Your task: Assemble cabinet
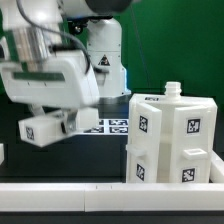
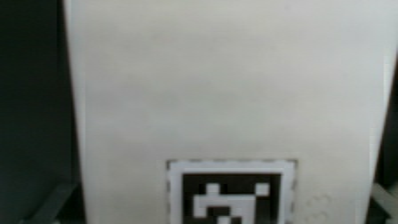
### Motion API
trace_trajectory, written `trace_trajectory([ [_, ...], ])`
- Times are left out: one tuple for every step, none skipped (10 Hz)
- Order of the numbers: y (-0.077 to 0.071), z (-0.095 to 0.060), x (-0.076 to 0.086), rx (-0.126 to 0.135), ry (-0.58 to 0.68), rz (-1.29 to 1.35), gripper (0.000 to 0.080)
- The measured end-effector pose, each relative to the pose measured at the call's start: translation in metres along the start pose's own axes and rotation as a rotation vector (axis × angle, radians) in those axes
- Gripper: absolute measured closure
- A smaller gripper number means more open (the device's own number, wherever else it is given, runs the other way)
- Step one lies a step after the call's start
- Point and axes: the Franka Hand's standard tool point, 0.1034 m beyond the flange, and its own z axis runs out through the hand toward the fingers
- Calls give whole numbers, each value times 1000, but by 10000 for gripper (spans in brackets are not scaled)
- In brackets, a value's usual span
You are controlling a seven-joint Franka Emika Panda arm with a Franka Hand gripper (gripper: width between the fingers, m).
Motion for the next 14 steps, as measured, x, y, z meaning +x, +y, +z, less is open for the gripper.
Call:
trace_trajectory([
  [-9, -19, -5, 21, -12, 8, 243],
  [-20, -38, -11, 43, -21, 21, 242],
  [-33, -53, -19, 60, -26, 56, 242],
  [-54, -66, -33, 62, -35, 96, 242],
  [-79, -75, -46, 45, -45, 107, 242],
  [-99, -75, -49, 45, -44, 92, 242],
  [-101, -69, -48, 42, -35, 86, 242],
  [-99, -69, -47, 42, -35, 91, 242],
  [-99, -69, -47, 42, -35, 90, 242],
  [-99, -69, -47, 41, -35, 90, 242],
  [-99, -69, -48, 31, -40, 84, 242],
  [-104, -79, -51, -59, -74, 30, 242],
  [-124, -89, -52, -92, -85, -10, 242],
  [-139, -87, -64, -107, -78, -45, 242],
])
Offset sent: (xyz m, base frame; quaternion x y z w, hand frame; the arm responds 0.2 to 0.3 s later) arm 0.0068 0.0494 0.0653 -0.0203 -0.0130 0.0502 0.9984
